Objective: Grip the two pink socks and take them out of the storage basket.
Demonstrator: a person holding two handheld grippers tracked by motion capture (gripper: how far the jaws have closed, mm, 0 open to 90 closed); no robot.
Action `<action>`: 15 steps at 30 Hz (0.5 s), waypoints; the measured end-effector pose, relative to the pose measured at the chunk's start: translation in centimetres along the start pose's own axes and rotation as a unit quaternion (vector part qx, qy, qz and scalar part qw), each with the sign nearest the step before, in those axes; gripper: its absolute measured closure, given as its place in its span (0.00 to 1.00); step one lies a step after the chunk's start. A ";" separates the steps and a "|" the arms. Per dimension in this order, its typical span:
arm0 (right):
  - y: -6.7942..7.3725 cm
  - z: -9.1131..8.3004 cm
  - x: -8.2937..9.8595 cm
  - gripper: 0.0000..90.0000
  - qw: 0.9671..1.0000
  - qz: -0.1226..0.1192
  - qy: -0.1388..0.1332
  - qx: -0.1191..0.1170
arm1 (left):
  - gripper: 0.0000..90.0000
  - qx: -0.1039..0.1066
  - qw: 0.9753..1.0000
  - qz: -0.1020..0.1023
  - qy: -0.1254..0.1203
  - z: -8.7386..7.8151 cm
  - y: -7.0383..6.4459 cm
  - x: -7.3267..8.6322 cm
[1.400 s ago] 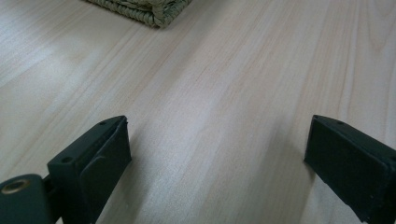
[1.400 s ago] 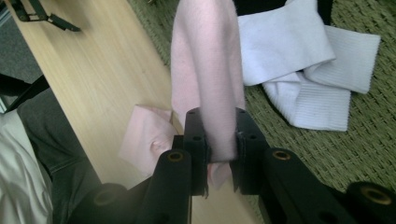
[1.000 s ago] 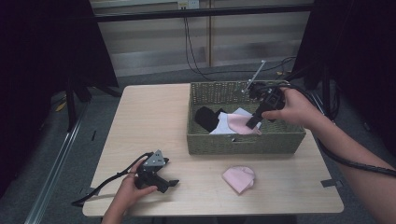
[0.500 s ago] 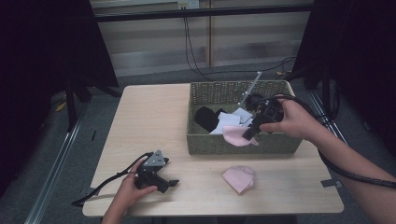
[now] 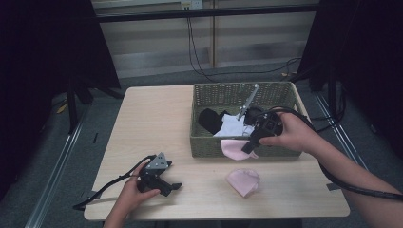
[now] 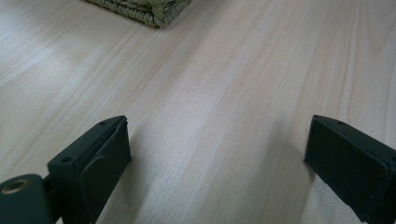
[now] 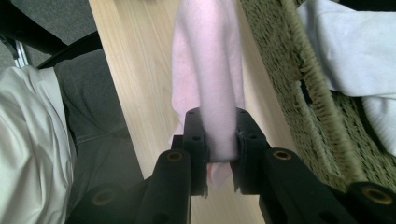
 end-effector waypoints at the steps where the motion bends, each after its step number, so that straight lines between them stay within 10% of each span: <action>1: 0.0 0.0 0.0 0.86 1.000 0.000 0.000 0.000 | 0.07 0.000 1.000 0.000 0.000 0.0 0.0 0.0; 15: 0.3 2.6 -0.5 0.86 1.000 -0.006 0.010 -0.002 | 0.07 -0.001 1.000 0.000 0.001 0.0 0.0 0.0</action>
Point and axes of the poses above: each handheld gripper's, and its own axes: z roughly forward along the jaws, x roughly out of its underside, y roughly to its left, the point moved 8 cm from there along z, roughly forward along the jaws, and after that the axes turned 14 degrees about y, right-handed, at the moved point
